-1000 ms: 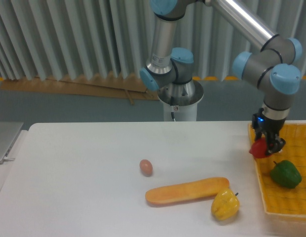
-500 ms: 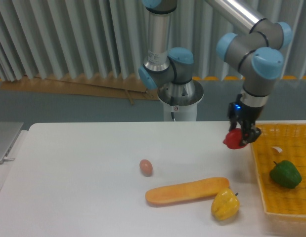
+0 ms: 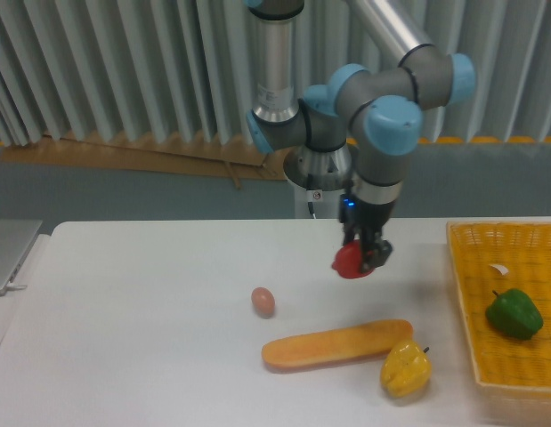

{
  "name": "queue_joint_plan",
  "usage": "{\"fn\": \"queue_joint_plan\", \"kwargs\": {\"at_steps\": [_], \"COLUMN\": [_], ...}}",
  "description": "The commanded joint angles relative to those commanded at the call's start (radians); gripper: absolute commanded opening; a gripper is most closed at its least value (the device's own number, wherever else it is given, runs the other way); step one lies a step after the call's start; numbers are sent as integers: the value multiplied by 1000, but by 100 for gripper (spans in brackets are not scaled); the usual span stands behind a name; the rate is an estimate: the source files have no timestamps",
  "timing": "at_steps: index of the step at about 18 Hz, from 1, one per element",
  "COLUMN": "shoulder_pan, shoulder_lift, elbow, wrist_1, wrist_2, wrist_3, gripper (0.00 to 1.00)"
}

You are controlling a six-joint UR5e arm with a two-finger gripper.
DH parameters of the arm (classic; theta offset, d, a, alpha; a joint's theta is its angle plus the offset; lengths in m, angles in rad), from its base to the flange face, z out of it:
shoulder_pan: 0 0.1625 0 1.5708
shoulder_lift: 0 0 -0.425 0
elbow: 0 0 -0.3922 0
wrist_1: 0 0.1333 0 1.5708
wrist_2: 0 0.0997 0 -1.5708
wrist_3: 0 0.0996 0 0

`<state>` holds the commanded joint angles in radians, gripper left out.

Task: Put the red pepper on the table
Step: 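Carry the red pepper out of the basket toward the egg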

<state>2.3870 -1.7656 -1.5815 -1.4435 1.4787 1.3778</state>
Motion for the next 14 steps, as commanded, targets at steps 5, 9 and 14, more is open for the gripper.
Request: {"fn": "queue_joint_plan", "kwargs": {"at_steps": [5,9,14], "shoulder_pan": [-42,-45,-48], "shoulder_lift": [-31,-89,-120], "elbow": [-9,-15,-18], "wrist_1": [100,164,187], "wrist_2": [44,61,101], "wrist_3": [-63,-62,-59], "gripper": [35,35,35]}}
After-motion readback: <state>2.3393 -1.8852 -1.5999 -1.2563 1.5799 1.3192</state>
